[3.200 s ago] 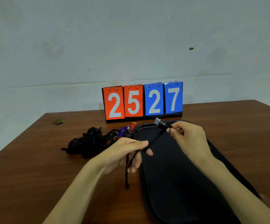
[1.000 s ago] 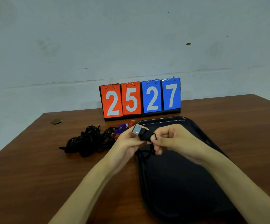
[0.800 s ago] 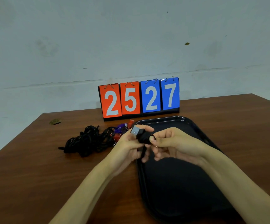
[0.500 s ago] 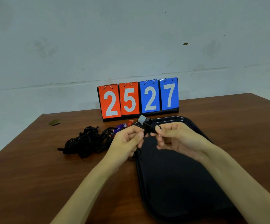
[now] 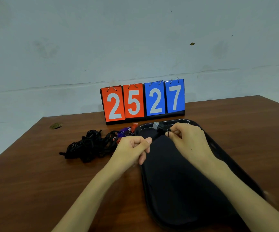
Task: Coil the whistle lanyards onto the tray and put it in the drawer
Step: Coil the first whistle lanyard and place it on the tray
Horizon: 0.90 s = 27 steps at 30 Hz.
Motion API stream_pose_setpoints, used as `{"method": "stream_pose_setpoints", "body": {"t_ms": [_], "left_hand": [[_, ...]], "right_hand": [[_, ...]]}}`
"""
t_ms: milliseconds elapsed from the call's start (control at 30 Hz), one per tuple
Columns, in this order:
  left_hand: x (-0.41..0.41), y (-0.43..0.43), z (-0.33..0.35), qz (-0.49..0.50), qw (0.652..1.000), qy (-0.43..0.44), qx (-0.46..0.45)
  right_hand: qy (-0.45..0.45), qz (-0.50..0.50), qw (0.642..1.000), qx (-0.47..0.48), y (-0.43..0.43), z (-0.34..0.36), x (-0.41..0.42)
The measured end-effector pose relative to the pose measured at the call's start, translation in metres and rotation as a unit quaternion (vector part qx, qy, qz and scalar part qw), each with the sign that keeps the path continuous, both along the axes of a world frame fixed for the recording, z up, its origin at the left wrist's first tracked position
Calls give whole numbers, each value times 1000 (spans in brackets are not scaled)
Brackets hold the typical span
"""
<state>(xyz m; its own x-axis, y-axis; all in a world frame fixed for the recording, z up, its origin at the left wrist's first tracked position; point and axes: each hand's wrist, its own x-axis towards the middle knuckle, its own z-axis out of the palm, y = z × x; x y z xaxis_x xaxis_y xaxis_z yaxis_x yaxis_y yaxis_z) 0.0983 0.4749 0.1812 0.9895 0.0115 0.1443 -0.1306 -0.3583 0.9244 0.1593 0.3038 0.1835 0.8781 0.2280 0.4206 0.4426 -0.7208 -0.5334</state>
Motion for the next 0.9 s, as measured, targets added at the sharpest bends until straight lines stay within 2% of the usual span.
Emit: {"method": "stream_pose_setpoints", "body": {"t_ms": [100,200,367,667,800,900], "left_hand": [[-3,0,5,-32,999,-16,13],[-5,6,7,-43,997,-51,50],[-4,16,9,-22,994,-84,67],[5,26,2,16,995,-77,65],[5,18,0,-5,999,-28,36],[4,14,-2,-38,999,-15,14]], "right_hand": [[-12,21,996,-81,-1,-2,0],[-1,90,985,-147,-1,-1,-2],[63,223,954,-189,1,0,-5],[189,307,933,-3,2,14,-18],[180,316,928,78,-2,20,-20],[142,279,940,138,-5,24,-16]]}}
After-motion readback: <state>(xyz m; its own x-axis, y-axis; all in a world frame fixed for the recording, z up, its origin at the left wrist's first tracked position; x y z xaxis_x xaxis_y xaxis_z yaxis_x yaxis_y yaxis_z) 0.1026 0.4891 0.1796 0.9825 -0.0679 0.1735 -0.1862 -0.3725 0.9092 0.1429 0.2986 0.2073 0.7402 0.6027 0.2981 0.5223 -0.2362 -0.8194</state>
